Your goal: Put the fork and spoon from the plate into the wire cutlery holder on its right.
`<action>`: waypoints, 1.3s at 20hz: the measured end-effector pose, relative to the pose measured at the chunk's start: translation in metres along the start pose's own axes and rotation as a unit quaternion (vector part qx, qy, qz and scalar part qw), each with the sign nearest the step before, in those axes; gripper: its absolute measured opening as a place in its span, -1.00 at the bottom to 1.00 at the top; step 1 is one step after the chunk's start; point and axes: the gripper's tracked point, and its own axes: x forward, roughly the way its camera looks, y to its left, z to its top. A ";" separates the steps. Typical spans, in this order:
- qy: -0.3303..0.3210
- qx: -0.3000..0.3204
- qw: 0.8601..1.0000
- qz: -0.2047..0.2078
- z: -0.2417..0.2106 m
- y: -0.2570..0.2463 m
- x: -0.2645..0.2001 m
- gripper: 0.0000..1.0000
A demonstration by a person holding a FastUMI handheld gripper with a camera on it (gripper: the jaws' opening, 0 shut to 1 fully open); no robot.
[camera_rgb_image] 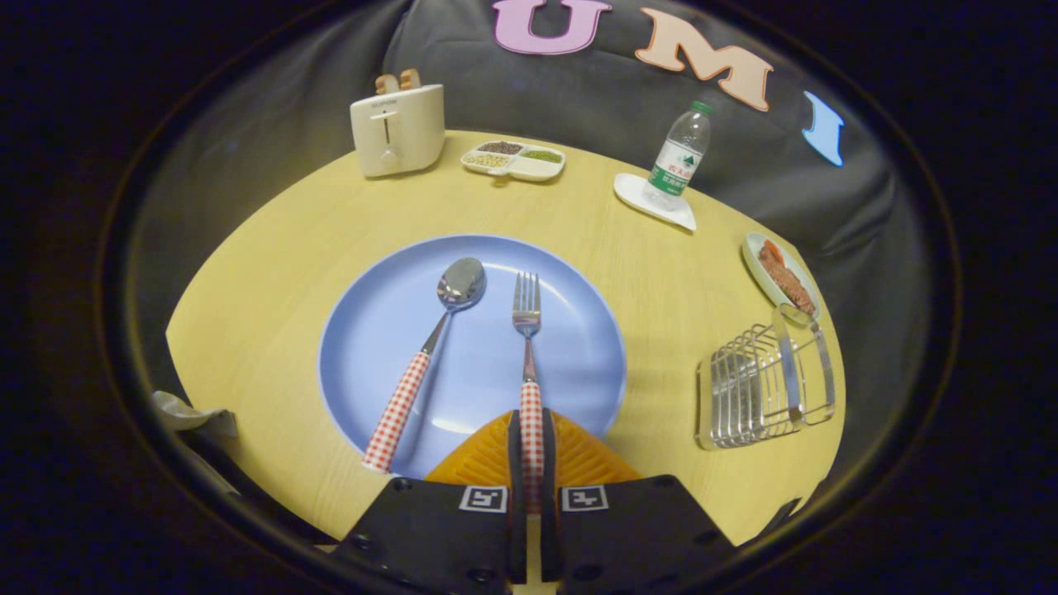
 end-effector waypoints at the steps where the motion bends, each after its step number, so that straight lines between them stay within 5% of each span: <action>1: 0.001 -0.001 1.000 0.001 0.001 -0.002 -0.001 -0.80; 10: -0.009 -0.022 0.999 0.025 0.018 -0.032 -0.033 -0.81; 26: 0.043 -0.084 0.994 0.051 0.017 -0.159 -0.090 -0.81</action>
